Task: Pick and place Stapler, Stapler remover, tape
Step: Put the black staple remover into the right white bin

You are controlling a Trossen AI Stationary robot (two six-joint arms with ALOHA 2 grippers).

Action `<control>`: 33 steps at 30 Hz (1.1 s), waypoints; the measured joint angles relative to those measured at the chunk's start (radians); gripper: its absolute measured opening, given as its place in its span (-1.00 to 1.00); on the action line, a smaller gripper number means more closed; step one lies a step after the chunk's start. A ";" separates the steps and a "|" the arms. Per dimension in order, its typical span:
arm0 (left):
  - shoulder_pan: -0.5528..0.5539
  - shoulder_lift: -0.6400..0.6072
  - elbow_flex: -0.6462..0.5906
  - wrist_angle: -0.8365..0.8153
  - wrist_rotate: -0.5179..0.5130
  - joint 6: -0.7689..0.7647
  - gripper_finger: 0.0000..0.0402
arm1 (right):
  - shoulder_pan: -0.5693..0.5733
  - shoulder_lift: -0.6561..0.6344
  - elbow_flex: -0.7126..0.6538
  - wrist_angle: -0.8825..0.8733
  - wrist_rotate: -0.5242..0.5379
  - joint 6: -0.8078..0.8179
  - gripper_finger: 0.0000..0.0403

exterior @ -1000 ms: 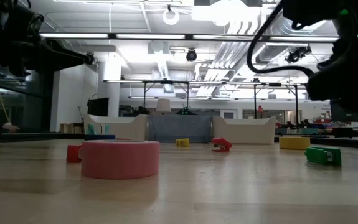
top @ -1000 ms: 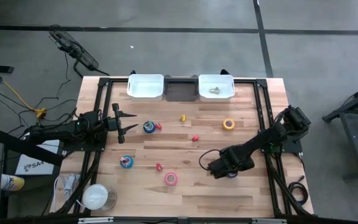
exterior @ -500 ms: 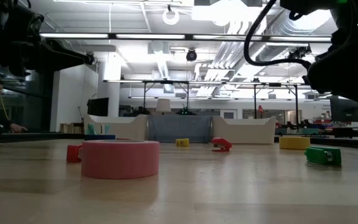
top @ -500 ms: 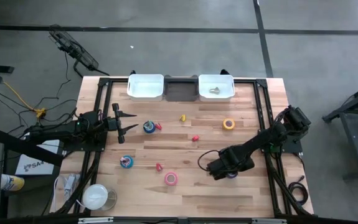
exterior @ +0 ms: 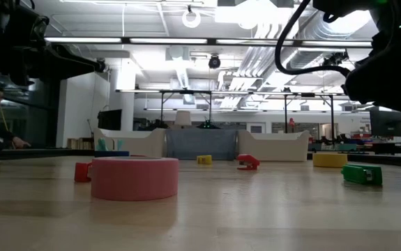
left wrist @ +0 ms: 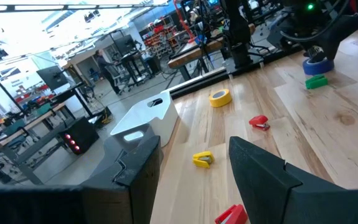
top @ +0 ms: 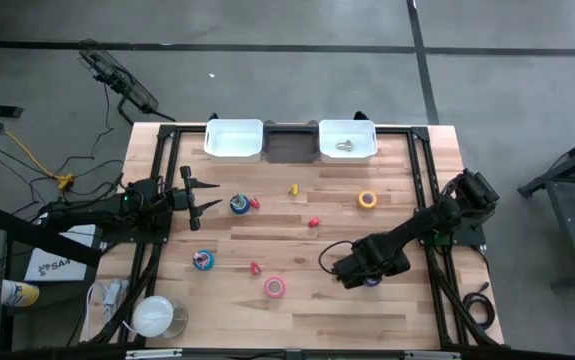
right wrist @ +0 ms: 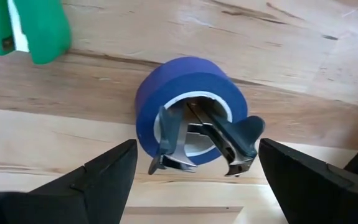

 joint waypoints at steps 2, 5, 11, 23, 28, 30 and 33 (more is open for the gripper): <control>0.000 0.000 0.000 0.000 0.000 0.000 -0.07 | 0.000 0.000 0.000 -0.003 0.000 0.000 0.62; 0.000 0.000 0.000 0.000 0.000 0.000 -0.07 | -0.003 0.000 0.000 -0.003 0.001 0.000 0.62; 0.000 0.000 0.000 0.000 0.000 0.000 -0.07 | -0.023 -0.002 0.000 -0.003 0.018 -0.012 0.62; 0.000 0.000 0.000 0.000 0.000 0.000 -0.07 | -0.028 -0.032 0.000 0.005 0.004 -0.005 0.62; 0.000 0.000 0.000 0.000 0.000 0.000 -0.07 | -0.026 -0.079 0.000 0.003 0.033 0.039 0.62; 0.000 0.000 0.000 0.000 0.000 0.000 -0.07 | -0.026 -0.081 0.000 0.004 0.032 0.044 0.60; 0.000 0.000 0.000 0.000 0.000 0.000 -0.07 | -0.026 -0.079 -0.001 0.015 0.031 0.050 0.57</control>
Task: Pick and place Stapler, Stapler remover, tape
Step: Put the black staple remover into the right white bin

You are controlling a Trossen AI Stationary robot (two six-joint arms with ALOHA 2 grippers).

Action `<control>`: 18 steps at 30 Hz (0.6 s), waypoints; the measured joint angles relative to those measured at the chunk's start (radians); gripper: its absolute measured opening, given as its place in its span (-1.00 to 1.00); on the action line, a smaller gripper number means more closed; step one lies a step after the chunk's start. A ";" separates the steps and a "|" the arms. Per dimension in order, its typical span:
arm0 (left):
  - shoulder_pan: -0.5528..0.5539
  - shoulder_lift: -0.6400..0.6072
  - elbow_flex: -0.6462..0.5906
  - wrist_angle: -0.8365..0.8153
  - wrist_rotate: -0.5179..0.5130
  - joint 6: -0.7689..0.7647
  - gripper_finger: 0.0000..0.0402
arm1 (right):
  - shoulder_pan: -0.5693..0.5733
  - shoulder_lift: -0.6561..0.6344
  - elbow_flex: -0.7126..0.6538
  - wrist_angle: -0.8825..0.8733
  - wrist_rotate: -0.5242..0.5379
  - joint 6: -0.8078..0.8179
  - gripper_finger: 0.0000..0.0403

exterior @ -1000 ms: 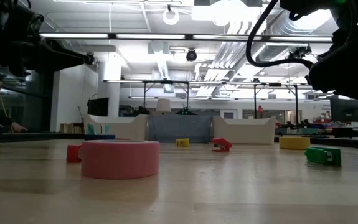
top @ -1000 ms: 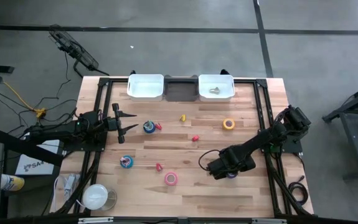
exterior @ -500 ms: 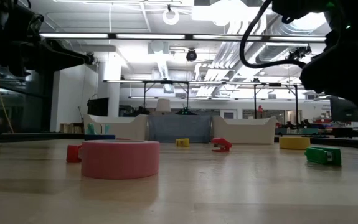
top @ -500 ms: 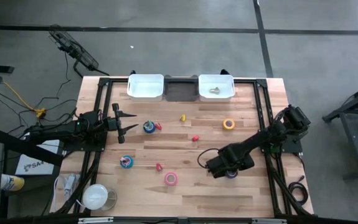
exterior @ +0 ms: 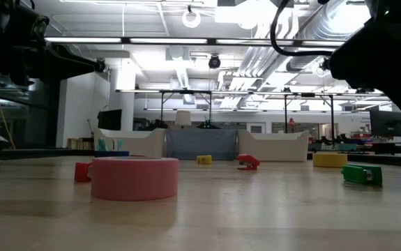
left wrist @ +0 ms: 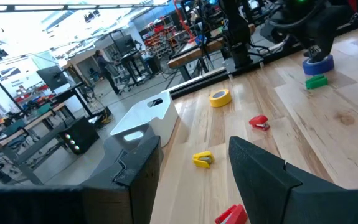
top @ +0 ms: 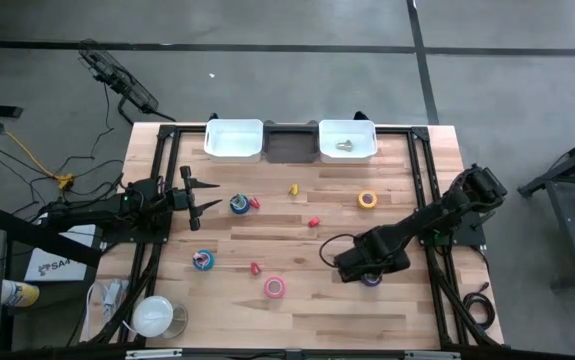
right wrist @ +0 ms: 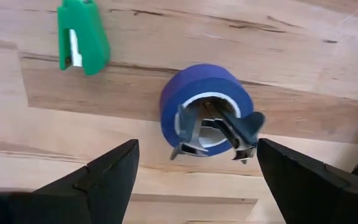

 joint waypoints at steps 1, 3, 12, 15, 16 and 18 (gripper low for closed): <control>0.000 0.000 0.000 0.000 0.000 0.000 -0.07 | 0.000 0.003 0.000 0.003 0.000 0.004 0.57; 0.000 0.000 0.000 0.000 0.000 0.000 -0.07 | 0.000 0.006 -0.002 0.007 -0.001 0.007 0.56; 0.000 0.000 0.000 0.000 0.000 0.000 -0.07 | 0.022 0.020 -0.002 -0.005 -0.005 0.060 0.56; 0.000 0.000 0.000 0.000 0.000 0.000 -0.07 | 0.032 0.020 -0.002 -0.015 -0.009 0.081 0.56; 0.000 0.000 0.000 0.000 0.000 0.000 -0.07 | 0.036 0.020 -0.002 -0.015 -0.010 0.081 0.56; 0.000 0.000 0.000 0.000 0.000 0.000 -0.07 | 0.040 0.020 -0.002 -0.015 -0.004 0.091 0.56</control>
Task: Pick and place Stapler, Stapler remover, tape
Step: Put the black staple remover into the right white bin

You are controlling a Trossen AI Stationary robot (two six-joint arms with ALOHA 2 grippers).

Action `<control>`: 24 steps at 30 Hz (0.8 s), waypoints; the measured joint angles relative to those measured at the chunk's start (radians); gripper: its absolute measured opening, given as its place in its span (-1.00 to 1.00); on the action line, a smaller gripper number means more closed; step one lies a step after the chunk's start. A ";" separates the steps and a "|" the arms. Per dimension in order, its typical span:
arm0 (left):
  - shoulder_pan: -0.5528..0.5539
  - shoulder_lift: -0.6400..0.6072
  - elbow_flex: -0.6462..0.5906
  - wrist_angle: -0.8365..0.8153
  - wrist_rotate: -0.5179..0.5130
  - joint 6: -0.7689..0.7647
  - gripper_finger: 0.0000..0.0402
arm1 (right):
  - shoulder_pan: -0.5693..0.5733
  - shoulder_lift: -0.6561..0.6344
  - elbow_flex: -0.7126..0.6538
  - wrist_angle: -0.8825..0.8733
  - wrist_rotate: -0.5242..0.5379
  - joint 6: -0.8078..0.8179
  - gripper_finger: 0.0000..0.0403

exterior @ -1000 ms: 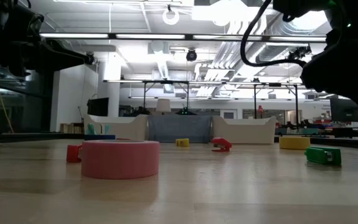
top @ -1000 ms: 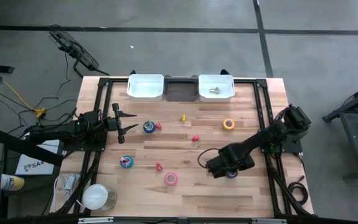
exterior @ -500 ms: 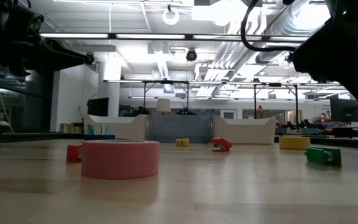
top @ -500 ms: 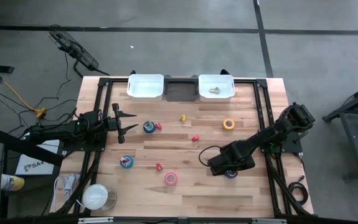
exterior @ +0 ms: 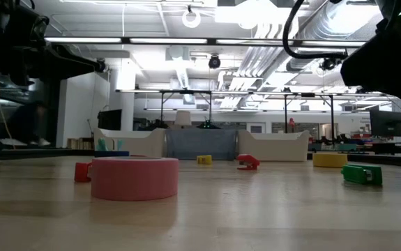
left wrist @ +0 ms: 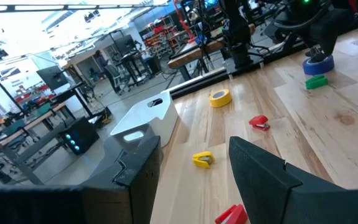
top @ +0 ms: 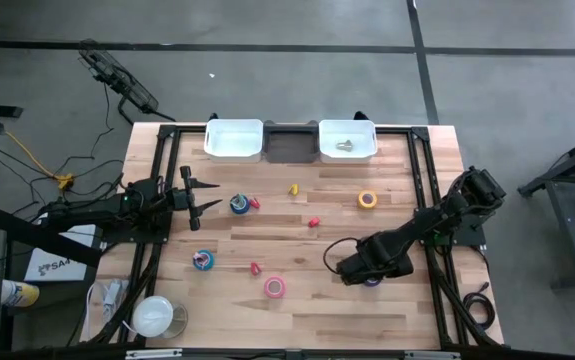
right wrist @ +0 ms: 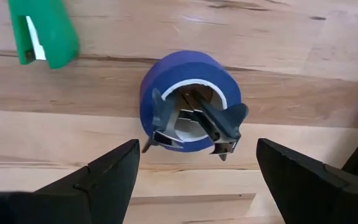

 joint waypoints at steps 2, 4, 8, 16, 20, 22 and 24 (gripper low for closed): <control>0.000 0.000 0.000 0.000 0.000 0.000 -0.07 | 0.001 0.000 0.000 0.002 0.015 0.012 0.56; 0.000 0.000 0.000 0.000 0.000 0.000 -0.07 | 0.000 0.000 0.000 0.004 0.019 0.012 0.56; 0.000 0.000 0.000 0.000 0.000 0.000 -0.07 | 0.000 0.007 0.000 0.004 0.045 0.016 0.56; 0.000 0.000 0.000 0.000 0.000 0.000 -0.07 | 0.000 0.024 0.000 0.009 0.048 0.016 0.56; 0.000 0.000 0.000 0.000 0.000 0.000 -0.07 | 0.000 0.026 0.000 0.008 0.054 0.016 0.55; 0.000 0.000 0.000 0.000 0.000 0.000 -0.07 | 0.000 0.026 0.000 0.005 0.053 0.016 0.51; 0.000 0.000 0.000 0.000 0.000 0.000 -0.07 | 0.000 0.026 0.000 0.004 0.050 0.016 0.47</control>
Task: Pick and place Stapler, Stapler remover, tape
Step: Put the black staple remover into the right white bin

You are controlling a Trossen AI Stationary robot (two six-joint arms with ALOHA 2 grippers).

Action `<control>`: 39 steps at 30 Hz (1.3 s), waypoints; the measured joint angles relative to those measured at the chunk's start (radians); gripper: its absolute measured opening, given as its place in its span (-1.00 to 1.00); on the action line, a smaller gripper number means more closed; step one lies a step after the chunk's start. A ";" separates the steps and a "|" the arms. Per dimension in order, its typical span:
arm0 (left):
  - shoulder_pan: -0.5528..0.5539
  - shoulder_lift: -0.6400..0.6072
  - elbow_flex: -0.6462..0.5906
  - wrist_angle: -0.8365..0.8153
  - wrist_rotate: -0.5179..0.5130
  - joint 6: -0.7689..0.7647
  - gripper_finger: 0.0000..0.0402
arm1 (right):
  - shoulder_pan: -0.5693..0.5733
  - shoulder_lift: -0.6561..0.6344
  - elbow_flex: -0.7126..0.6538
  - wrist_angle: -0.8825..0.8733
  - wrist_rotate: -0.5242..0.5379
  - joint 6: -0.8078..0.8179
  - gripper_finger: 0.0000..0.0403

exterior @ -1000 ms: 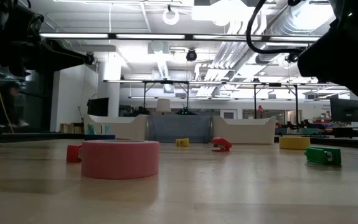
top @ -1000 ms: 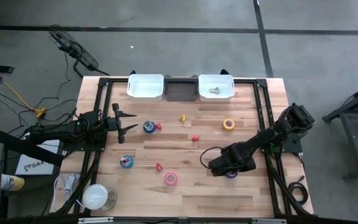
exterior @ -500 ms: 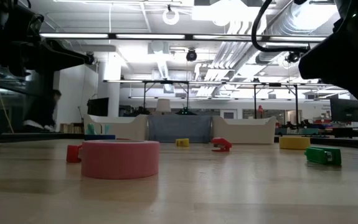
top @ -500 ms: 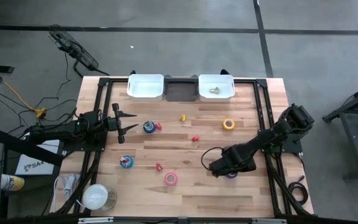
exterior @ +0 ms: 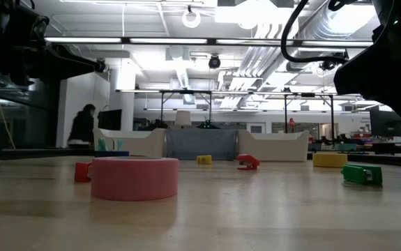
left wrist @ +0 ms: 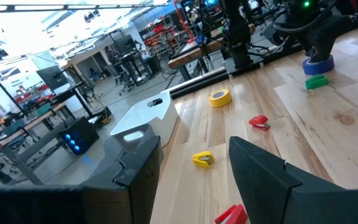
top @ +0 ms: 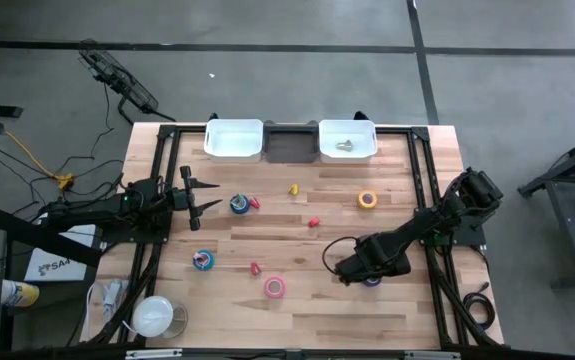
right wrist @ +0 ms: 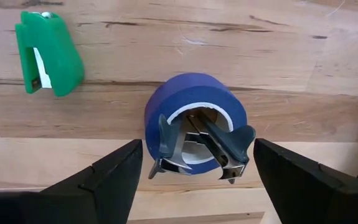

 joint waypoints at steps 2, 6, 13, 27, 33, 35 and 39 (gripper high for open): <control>0.000 0.000 0.000 0.000 0.000 0.000 -0.07 | 0.000 0.000 0.000 0.000 0.000 0.000 0.40; 0.000 0.000 0.000 0.000 0.000 0.000 -0.07 | 0.000 0.000 0.000 -0.003 -0.001 0.000 0.26; 0.000 0.000 0.000 0.000 0.000 0.000 -0.07 | 0.000 0.000 0.000 -0.004 -0.002 0.000 0.04; 0.000 0.000 0.000 0.000 0.000 0.000 -0.07 | 0.000 -0.001 0.002 -0.008 -0.012 -0.022 -0.26; 0.000 0.000 0.000 0.000 0.000 0.000 -0.07 | 0.000 -0.001 0.002 -0.020 -0.022 -0.032 -0.38; 0.000 0.000 0.000 0.000 0.000 0.000 -0.07 | 0.000 -0.001 0.002 -0.025 -0.023 -0.032 -0.42; 0.000 0.000 0.000 0.000 0.000 0.000 -0.07 | 0.000 -0.001 0.001 -0.026 -0.021 -0.049 -0.53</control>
